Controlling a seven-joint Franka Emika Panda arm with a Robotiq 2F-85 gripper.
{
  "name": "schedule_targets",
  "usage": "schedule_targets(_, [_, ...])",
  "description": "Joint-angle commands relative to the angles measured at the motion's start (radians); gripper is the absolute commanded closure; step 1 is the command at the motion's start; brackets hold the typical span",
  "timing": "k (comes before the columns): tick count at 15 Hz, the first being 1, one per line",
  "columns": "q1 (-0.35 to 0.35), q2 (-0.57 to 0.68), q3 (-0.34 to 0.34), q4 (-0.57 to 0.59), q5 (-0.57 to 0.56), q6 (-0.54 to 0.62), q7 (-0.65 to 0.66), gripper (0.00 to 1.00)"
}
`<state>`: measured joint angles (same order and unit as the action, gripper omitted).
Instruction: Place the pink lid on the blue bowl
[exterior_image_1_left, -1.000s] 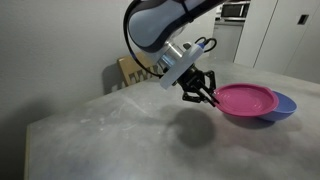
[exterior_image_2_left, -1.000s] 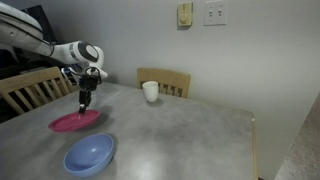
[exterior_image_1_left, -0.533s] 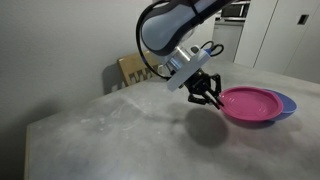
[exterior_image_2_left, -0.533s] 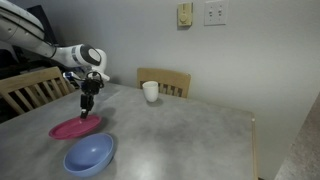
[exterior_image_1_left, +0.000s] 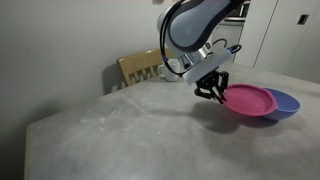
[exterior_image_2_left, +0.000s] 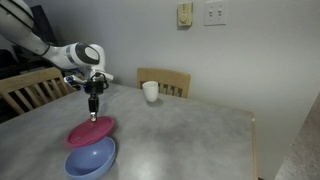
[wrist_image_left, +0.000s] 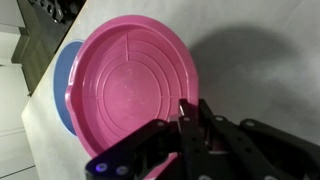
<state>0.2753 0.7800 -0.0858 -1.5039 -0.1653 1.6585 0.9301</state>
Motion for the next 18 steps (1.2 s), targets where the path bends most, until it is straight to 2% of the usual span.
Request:
schedule_targets(1, [-0.036, -0.173, 0.011, -0.22, -0.055, 0.134, -0.089, 0.97])
schedule_targets(3, [-0.057, -0.234, 0.016, -0.281, -0.056, 0.172, -0.135, 0.97])
schedule_targets(9, [-0.1, -0.351, 0.021, -0.374, -0.041, 0.189, -0.254, 0.97])
schedule_targets(18, [-0.118, -0.312, 0.017, -0.386, -0.031, 0.182, -0.295, 0.97])
